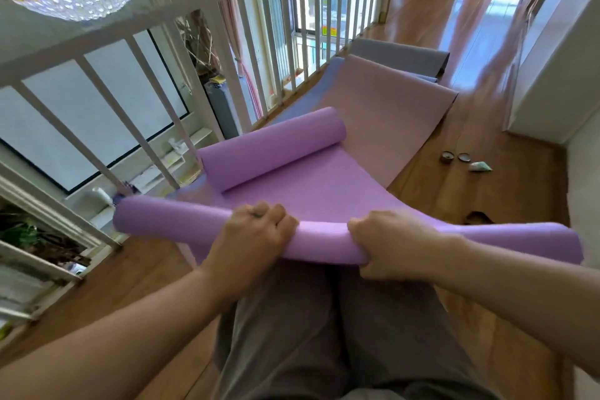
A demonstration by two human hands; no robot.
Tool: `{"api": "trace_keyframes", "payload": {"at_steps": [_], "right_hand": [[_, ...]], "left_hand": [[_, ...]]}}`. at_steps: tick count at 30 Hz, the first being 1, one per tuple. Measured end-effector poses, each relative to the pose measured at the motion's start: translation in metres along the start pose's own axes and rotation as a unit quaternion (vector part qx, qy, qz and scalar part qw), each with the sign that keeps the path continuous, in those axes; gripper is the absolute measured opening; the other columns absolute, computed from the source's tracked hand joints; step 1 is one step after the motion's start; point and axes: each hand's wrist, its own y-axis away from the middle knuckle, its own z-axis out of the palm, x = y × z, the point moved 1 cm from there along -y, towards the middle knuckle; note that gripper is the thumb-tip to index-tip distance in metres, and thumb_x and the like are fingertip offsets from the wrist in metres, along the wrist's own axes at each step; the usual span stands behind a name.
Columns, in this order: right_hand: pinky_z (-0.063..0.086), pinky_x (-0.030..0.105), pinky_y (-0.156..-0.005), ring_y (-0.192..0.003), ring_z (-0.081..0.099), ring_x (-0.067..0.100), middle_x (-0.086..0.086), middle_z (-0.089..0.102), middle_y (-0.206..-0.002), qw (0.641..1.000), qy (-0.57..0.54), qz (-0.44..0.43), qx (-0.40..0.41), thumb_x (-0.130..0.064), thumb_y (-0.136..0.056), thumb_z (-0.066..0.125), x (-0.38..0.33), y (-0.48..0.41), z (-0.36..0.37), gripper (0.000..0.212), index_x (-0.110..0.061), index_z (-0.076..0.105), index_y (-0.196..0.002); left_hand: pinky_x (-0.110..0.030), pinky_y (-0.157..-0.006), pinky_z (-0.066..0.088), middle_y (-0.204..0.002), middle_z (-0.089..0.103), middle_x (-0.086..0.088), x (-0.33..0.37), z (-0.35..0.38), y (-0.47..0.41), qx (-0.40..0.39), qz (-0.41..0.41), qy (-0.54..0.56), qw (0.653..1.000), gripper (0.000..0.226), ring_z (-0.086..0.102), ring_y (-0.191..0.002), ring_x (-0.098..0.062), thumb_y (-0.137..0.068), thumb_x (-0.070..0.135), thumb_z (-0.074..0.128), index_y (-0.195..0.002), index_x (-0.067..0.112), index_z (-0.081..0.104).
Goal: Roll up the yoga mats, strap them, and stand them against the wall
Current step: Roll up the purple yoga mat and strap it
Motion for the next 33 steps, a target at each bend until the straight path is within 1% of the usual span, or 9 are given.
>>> {"api": "trace_keyframes", "payload": {"at_steps": [6,8,11,14,17,20,25,30,33], "right_hand": [[0.047,0.032,-0.072,-0.082,0.057,0.024,0.007,0.066,-0.099,0.983,-0.085,-0.044,-0.154,-0.036,-0.072,0.071,-0.007,-0.005,0.047,0.036,-0.015,0.064,-0.101],[0.046,0.032,-0.078,-0.09,0.056,0.021,0.003,0.063,-0.108,0.986,-0.092,-0.048,-0.129,-0.044,-0.071,0.073,-0.003,-0.006,0.051,0.047,-0.019,0.059,-0.108],[0.041,0.035,-0.089,-0.107,0.049,0.02,-0.001,0.051,-0.12,0.998,-0.019,-0.052,-0.028,-0.062,-0.065,0.071,0.0,0.008,0.059,0.076,-0.024,0.046,-0.125],[0.048,0.036,-0.072,-0.087,0.056,0.022,-0.001,0.06,-0.099,0.996,0.049,-0.034,0.071,-0.068,-0.052,0.069,-0.003,0.021,0.072,0.071,-0.023,0.056,-0.105],[0.043,0.032,-0.074,-0.096,0.058,0.024,0.0,0.062,-0.105,0.999,-0.002,-0.004,0.044,-0.048,-0.071,0.067,-0.003,0.013,0.069,0.045,-0.021,0.054,-0.104],[0.041,0.029,-0.071,-0.094,0.059,0.021,-0.002,0.064,-0.105,0.997,-0.063,0.002,-0.037,-0.044,-0.073,0.066,0.005,-0.001,0.06,0.04,-0.024,0.056,-0.105],[0.05,0.032,-0.072,-0.082,0.058,0.019,0.002,0.068,-0.099,0.979,-0.143,-0.002,-0.148,-0.04,-0.07,0.075,0.021,-0.022,0.055,0.043,-0.019,0.064,-0.105],[0.045,0.035,-0.084,-0.102,0.051,0.021,0.0,0.053,-0.116,1.0,-0.014,-0.005,0.012,-0.048,-0.068,0.069,0.01,-0.009,0.071,0.061,-0.022,0.05,-0.12],[0.049,0.034,-0.063,-0.08,0.058,0.021,0.002,0.062,-0.092,0.994,0.028,0.006,0.105,-0.048,-0.048,0.078,0.001,-0.009,0.081,0.059,-0.02,0.06,-0.097]], "left_hand": [[-0.029,-0.045,0.047,-0.064,0.058,0.001,0.047,0.028,0.04,-0.138,-0.055,0.068,0.987,0.01,0.061,-0.054,-0.022,-0.063,0.015,0.055,-0.069,0.021,0.06],[-0.033,-0.06,0.05,-0.084,0.062,-0.001,0.048,0.024,0.035,-0.185,-0.094,0.076,0.975,0.025,0.065,-0.075,-0.024,-0.065,0.014,0.071,-0.087,0.021,0.061],[-0.034,-0.089,0.041,-0.124,0.051,-0.002,0.042,0.029,0.03,-0.268,-0.111,0.078,0.954,0.032,0.05,-0.116,-0.025,-0.088,0.019,0.052,-0.119,0.021,0.046],[-0.035,-0.091,0.041,-0.125,0.051,-0.001,0.034,0.031,0.022,-0.322,-0.083,0.126,0.935,0.037,0.049,-0.117,-0.023,-0.084,0.027,0.058,-0.119,0.02,0.047],[-0.034,-0.09,0.043,-0.121,0.052,-0.002,0.023,0.032,0.01,-0.366,-0.07,0.167,0.913,0.04,0.049,-0.113,-0.023,-0.079,0.031,0.065,-0.114,0.018,0.052],[-0.035,-0.095,0.041,-0.126,0.048,-0.004,0.022,0.032,0.005,-0.375,-0.068,0.183,0.906,0.05,0.044,-0.116,-0.023,-0.079,0.039,0.067,-0.121,0.018,0.049],[-0.039,-0.099,0.037,-0.14,0.037,-0.001,0.056,0.031,0.007,-0.246,-0.081,0.077,0.963,0.068,0.041,-0.124,-0.024,-0.089,0.058,0.048,-0.143,0.025,0.022],[-0.042,-0.095,0.04,-0.132,0.045,-0.005,0.046,0.043,-0.004,-0.287,-0.086,0.084,0.95,0.061,0.046,-0.121,-0.027,-0.088,0.056,0.052,-0.134,0.021,0.032],[-0.041,-0.094,0.041,-0.131,0.047,-0.005,0.037,0.044,-0.013,-0.333,-0.069,0.149,0.929,0.062,0.046,-0.122,-0.026,-0.085,0.055,0.058,-0.131,0.02,0.037]]}}
